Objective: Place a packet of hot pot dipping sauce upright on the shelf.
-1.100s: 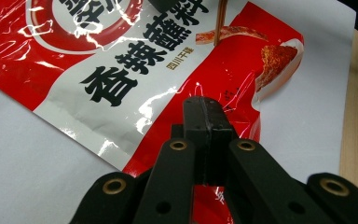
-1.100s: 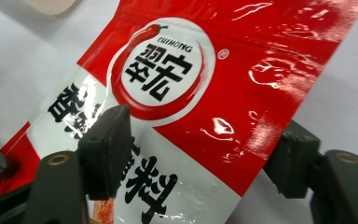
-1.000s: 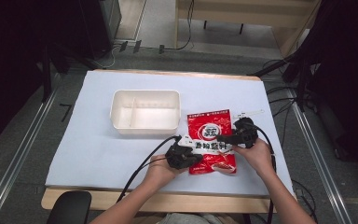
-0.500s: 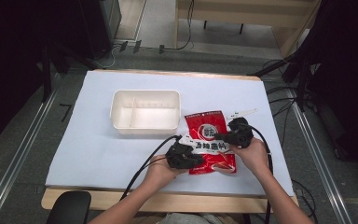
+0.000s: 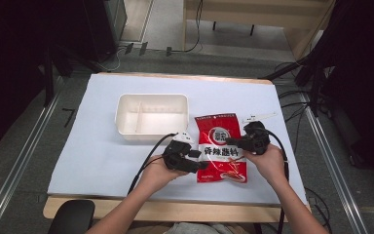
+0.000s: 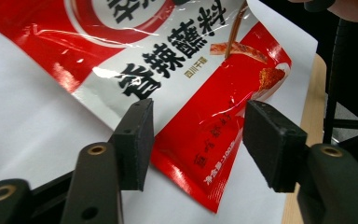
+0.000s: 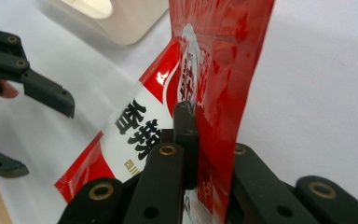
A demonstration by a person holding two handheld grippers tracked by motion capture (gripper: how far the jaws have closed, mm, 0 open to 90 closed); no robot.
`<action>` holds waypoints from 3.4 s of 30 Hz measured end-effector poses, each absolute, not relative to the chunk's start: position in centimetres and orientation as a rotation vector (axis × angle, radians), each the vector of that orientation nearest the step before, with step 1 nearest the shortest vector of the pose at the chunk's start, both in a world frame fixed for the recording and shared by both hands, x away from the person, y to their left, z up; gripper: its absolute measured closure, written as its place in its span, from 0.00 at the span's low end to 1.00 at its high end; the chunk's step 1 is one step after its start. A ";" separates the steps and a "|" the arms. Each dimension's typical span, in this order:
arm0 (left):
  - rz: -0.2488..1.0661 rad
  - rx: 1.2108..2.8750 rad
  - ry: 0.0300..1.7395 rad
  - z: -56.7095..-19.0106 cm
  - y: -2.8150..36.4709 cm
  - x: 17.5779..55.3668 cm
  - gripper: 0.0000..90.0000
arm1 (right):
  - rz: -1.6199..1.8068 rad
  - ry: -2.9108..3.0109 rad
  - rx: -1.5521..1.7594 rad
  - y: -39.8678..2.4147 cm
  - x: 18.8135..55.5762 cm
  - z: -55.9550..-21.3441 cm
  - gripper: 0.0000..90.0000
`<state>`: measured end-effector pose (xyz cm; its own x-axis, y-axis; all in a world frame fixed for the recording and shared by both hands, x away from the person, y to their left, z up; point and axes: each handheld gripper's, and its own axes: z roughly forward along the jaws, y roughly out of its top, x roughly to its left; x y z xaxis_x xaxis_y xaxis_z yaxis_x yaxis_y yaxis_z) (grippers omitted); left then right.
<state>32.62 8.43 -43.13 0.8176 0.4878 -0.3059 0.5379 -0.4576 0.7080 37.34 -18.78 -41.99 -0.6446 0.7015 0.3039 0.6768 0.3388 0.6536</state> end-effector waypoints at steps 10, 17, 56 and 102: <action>-0.039 2.140 0.691 -41.6 11.3 32.1 0.43 | 1.259 2.540 1.319 -19.2 36.8 -40.7 1.00; -0.017 2.117 0.702 -41.1 13.3 32.1 0.42 | 1.283 2.528 1.292 -19.8 36.4 -39.7 1.00; -0.003 2.096 0.735 -40.8 18.5 31.9 0.42 | 1.296 2.435 1.135 -18.9 38.6 -29.2 1.00; -0.017 2.089 0.738 -40.6 19.5 31.6 0.42 | 1.364 2.495 1.019 -7.1 46.4 -23.6 1.00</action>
<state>31.61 19.50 -40.63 0.8223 0.4965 -0.2782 0.5091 -0.4230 0.7496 46.39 -7.07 -23.57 -0.7657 0.6102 0.2037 0.5009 0.3669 0.7839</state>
